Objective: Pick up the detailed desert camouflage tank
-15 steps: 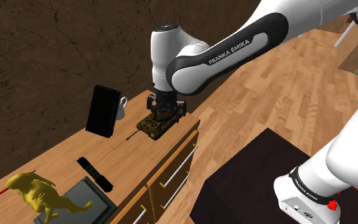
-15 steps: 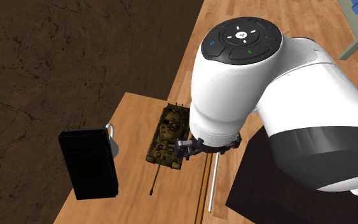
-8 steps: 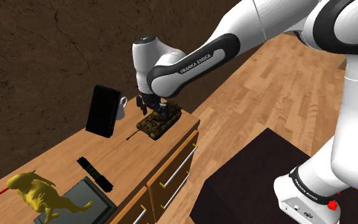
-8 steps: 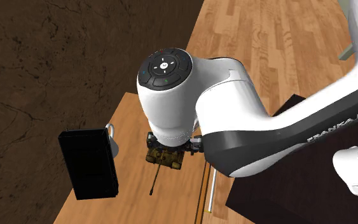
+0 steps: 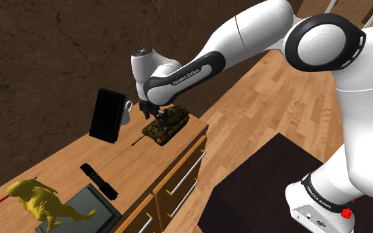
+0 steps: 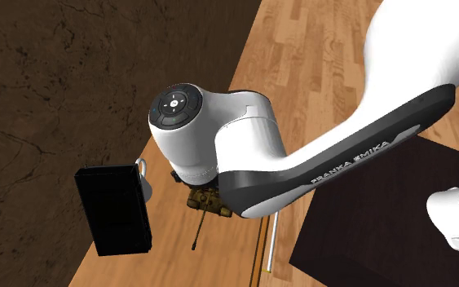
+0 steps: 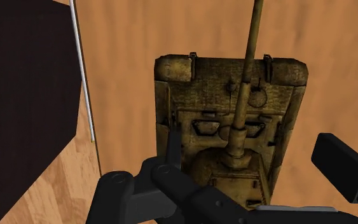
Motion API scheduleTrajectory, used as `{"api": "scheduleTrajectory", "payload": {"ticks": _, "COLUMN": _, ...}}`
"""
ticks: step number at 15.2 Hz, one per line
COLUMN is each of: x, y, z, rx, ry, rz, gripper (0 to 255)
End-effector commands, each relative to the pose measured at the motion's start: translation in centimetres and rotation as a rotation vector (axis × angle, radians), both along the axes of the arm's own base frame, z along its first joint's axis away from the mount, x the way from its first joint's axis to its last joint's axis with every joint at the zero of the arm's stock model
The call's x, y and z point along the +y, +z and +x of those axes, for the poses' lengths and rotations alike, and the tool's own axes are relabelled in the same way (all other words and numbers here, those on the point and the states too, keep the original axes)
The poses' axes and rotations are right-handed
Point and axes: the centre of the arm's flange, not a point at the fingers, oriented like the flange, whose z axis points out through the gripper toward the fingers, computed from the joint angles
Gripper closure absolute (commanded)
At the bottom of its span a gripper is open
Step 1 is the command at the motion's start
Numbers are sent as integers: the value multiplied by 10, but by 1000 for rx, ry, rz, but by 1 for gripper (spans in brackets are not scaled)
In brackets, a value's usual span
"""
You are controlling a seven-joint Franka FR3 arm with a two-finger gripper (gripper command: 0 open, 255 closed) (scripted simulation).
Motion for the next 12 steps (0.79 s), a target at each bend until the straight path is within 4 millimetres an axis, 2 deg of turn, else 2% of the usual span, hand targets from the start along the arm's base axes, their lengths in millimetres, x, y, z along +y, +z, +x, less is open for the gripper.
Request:
{"api": "scheduleTrajectory", "payload": {"ticks": 1, "x": 0, "y": -11, "z": 0, "rx": 0, "ry": -2, "rz": 0, "gripper": 0}}
{"api": "scheduleTrajectory", "payload": {"ticks": 5, "x": 0, "y": -24, "z": 0, "rx": 0, "ry": -2, "rz": 0, "gripper": 0}}
{"api": "scheduleTrajectory", "payload": {"ticks": 6, "x": 1, "y": -25, "z": 0, "rx": 0, "ry": -2, "rz": 0, "gripper": 255}}
{"api": "scheduleTrajectory", "payload": {"ticks": 12, "x": 0, "y": -25, "z": 0, "rx": 0, "ry": -2, "rz": 0, "gripper": 255}}
